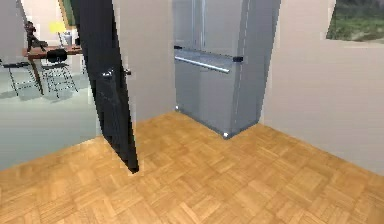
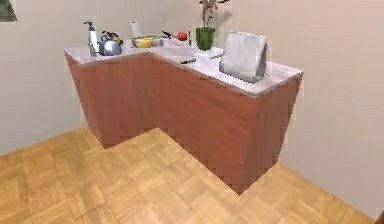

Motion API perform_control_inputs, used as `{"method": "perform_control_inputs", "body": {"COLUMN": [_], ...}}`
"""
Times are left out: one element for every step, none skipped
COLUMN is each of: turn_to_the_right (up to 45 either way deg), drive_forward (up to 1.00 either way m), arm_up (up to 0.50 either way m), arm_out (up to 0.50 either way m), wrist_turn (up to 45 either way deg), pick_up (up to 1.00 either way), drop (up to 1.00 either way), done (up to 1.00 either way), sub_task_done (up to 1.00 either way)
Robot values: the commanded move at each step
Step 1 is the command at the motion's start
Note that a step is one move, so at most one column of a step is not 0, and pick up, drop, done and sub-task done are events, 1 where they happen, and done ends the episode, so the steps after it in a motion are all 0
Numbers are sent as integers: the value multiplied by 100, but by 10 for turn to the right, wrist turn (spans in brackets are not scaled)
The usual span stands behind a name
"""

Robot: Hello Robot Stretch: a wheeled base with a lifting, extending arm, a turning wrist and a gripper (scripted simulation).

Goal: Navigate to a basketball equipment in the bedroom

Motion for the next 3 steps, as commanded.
{"method": "perform_control_inputs", "body": {"turn_to_the_right": [-390, 0, -150], "drive_forward": [0, 50, 0], "arm_up": [0, 0, 0], "arm_out": [0, 0, 0], "wrist_turn": [0, 0, 0], "pick_up": [0, 0, 0], "drop": [0, 0, 0], "done": [0, 0, 0], "sub_task_done": [0, 0, 0]}}
